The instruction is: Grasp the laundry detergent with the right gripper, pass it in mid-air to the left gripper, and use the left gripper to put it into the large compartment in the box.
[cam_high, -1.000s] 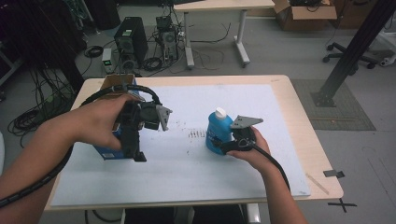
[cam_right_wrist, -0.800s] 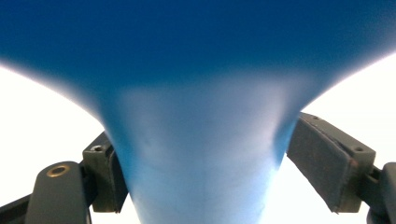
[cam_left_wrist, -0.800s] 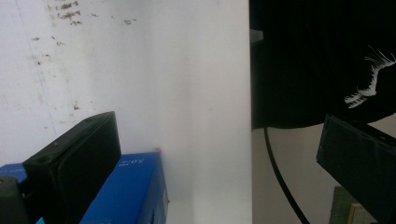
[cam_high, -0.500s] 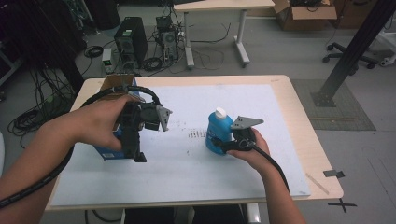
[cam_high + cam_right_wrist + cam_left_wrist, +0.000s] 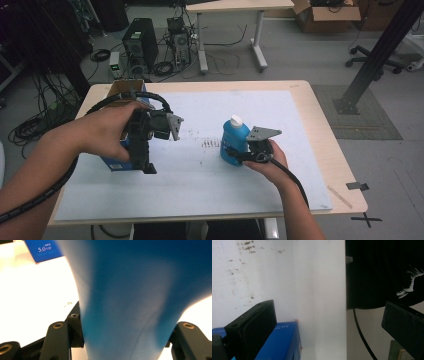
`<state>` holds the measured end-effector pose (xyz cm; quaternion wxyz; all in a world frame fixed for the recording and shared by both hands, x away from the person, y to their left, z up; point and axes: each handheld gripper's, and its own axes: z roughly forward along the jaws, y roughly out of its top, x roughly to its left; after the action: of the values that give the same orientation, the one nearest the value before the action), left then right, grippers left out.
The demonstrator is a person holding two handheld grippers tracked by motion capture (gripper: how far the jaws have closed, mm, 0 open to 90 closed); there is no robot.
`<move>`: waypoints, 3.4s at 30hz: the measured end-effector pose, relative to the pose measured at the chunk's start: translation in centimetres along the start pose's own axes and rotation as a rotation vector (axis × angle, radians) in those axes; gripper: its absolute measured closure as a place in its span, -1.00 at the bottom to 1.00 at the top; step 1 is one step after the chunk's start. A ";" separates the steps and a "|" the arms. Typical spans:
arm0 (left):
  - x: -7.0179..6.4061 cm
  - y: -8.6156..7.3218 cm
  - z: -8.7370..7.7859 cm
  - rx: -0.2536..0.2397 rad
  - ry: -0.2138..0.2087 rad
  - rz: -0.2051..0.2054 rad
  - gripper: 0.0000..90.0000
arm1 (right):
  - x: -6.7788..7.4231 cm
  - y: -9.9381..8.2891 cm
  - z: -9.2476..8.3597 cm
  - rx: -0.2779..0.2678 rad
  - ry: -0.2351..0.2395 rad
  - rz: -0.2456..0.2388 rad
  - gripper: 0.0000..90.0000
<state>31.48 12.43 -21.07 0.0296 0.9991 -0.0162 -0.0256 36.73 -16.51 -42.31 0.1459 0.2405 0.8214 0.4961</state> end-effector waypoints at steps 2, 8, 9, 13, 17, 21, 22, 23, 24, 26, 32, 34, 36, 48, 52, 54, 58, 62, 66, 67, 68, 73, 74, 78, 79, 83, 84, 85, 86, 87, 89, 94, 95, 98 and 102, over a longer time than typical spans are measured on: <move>0.0 0.0 0.0 0.000 -0.001 -0.003 -1.00 | 0.0 -0.1 0.0 -0.008 0.001 -0.004 -0.05; 0.1 0.2 0.1 0.000 -0.001 -0.006 -1.00 | 0.0 -0.2 -0.1 -0.015 0.000 -0.005 0.00; 0.1 0.3 0.1 -0.001 -0.002 -0.003 -1.00 | 0.0 -0.2 -0.1 -0.018 0.002 -0.004 0.00; 0.1 0.7 0.1 -0.003 0.000 0.001 -1.00 | 0.0 -0.3 -0.1 -0.021 0.006 -0.011 0.01; 0.2 1.0 -0.1 0.001 0.001 0.005 -1.00 | 0.0 -0.2 -0.1 -0.019 0.012 -0.014 0.02; 0.4 1.2 -0.5 0.001 0.011 0.003 -1.00 | 0.2 0.4 -0.7 -0.030 0.037 -0.026 0.02; 0.5 1.3 -0.6 0.001 0.013 0.003 -1.00 | 0.3 0.8 -1.0 -0.036 0.045 -0.033 0.02; 0.5 1.3 -0.7 -0.004 0.017 -0.002 -1.00 | 0.3 1.1 -1.2 -0.041 0.052 -0.041 0.02; 0.7 1.4 -0.8 -0.003 0.021 -0.003 -1.00 | 0.5 1.6 -1.6 -0.043 0.068 -0.052 0.02; 0.9 1.6 -1.2 -0.004 0.029 0.006 -1.00 | 0.9 2.7 -2.5 -0.053 0.100 -0.080 0.01; 1.4 2.5 -1.5 -0.007 0.040 0.012 -1.00 | 3.0 5.7 -4.4 -0.036 0.225 -0.185 0.01; 1.5 2.8 -1.5 -0.005 0.040 0.016 -1.00 | 3.7 6.1 -4.6 -0.027 0.251 -0.213 0.01; 1.5 3.2 -1.4 0.003 0.039 0.017 -1.00 | 4.3 6.3 -4.7 -0.027 0.275 -0.224 0.01; 1.3 4.7 -1.2 -0.006 0.023 0.022 -1.00 | 6.1 6.8 -4.1 -0.025 0.340 -0.273 0.01; 1.2 5.1 -1.3 -0.010 0.030 0.031 -1.00 | 6.4 6.9 -3.7 -0.019 0.355 -0.281 0.01; 1.1 5.2 -1.4 -0.011 0.033 0.034 -1.00 | 6.5 7.0 -3.5 -0.020 0.364 -0.284 0.01; 1.2 5.6 -1.3 0.000 0.044 0.041 -1.00 | 6.7 7.0 -2.9 -0.025 0.384 -0.281 0.01; 1.3 6.0 -1.1 0.001 0.038 0.050 -1.00 | 6.9 6.8 -2.2 -0.018 0.402 -0.281 0.01; 1.3 6.3 -1.0 0.002 0.036 0.053 -1.00 | 7.0 6.8 -1.4 -0.015 0.422 -0.278 0.01; 1.3 6.4 -0.9 0.003 0.035 0.053 -1.00 | 7.0 6.7 -1.3 -0.015 0.427 -0.278 0.01; 1.3 6.5 -0.9 0.003 0.038 0.060 -1.00 | 7.1 6.7 -1.1 -0.015 0.432 -0.277 0.01; 1.3 6.8 -0.8 0.006 0.034 0.054 -1.00 | 7.4 6.8 -0.2 -0.018 0.449 -0.285 0.01; 1.3 6.9 -0.8 0.005 0.034 0.057 -1.00 | 7.5 6.9 0.0 -0.020 0.446 -0.287 0.01; 1.3 7.1 -0.6 0.010 0.034 0.060 -1.00 | 7.8 7.2 0.6 -0.027 0.458 -0.289 0.01; 1.3 7.1 -0.6 0.013 0.035 0.063 -1.00 | 7.8 7.2 0.7 -0.028 0.461 -0.290 0.01; 1.2 7.2 -0.3 0.025 0.035 0.064 -1.00 | 8.0 7.5 1.1 -0.035 0.470 -0.287 0.01; 1.2 7.3 -0.3 0.024 0.035 0.064 -1.00 | 8.0 7.6 1.2 -0.034 0.472 -0.286 0.01; 1.2 7.3 -0.2 0.023 0.034 0.066 -1.00 | 8.1 7.6 1.3 -0.033 0.470 -0.286 0.01; 1.2 7.3 -0.2 0.024 0.035 0.068 -1.00 | 8.1 7.6 1.4 -0.034 0.471 -0.287 0.01; 1.2 7.3 -0.2 0.023 0.036 0.068 -1.00 | 8.1 7.7 1.5 -0.031 0.472 -0.288 0.01; 1.3 7.4 -0.2 0.024 0.039 0.077 -1.00 | 8.1 7.7 1.6 -0.030 0.473 -0.286 0.01; 1.4 7.6 0.2 0.037 0.044 0.077 -1.00 | 8.2 7.9 1.9 -0.037 0.465 -0.283 0.01; 1.3 7.7 0.3 0.038 0.042 0.076 -1.00 | 8.1 7.9 1.9 -0.040 0.458 -0.287 0.01; 1.3 7.8 0.3 0.035 0.045 0.081 -0.99 | 8.1 7.9 1.9 -0.044 0.460 -0.285 0.01; 1.3 8.0 0.5 0.040 0.047 0.080 -0.98 | 8.1 8.0 1.9 -0.044 0.458 -0.282 0.01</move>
<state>32.51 4.41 -21.11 0.0112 0.9984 -0.0559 -0.0005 32.84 -7.55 -36.13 0.0291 0.0019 0.8475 0.5300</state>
